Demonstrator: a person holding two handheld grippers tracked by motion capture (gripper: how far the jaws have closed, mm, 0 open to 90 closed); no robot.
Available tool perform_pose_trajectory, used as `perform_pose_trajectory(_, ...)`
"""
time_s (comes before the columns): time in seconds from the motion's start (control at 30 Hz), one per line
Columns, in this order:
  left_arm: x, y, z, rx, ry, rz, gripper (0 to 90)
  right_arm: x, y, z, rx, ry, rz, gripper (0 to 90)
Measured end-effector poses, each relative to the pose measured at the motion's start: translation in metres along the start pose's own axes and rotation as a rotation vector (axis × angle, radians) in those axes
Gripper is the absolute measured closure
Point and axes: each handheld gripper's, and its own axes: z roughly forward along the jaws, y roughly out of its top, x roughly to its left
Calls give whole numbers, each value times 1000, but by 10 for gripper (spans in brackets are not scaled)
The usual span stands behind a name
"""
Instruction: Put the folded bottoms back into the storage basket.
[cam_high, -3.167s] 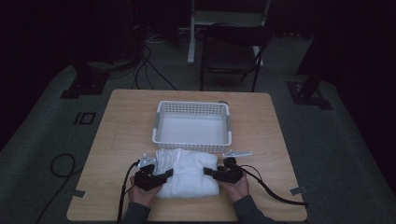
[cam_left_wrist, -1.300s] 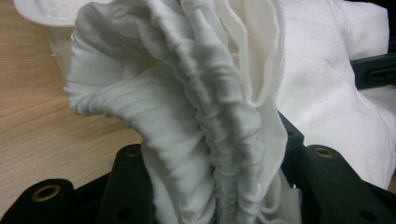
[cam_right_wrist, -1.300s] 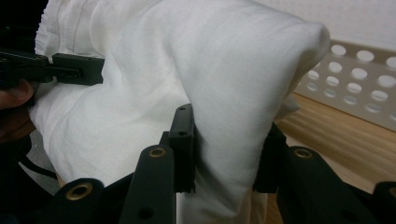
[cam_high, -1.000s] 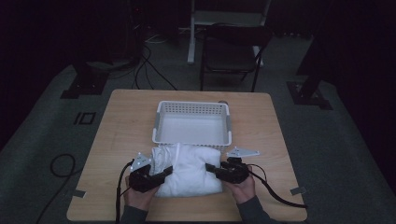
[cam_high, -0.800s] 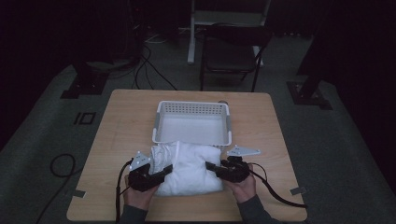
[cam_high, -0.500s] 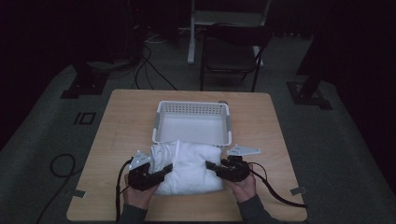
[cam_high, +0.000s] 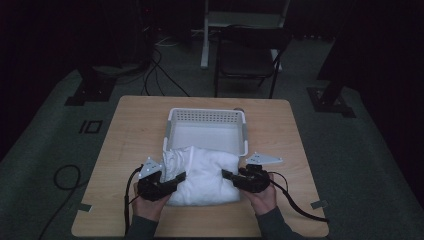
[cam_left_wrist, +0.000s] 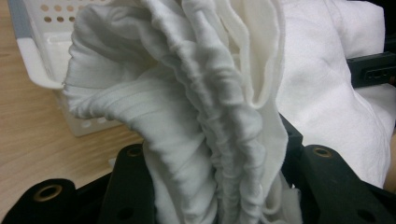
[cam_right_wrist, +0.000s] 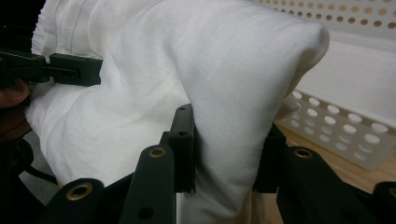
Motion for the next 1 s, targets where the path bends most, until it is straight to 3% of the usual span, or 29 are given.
perform_pose_trajectory(1.0, 6, 36, 3, -41, -26, 13, 564, -5, 28, -8, -68, -30, -15, 676)
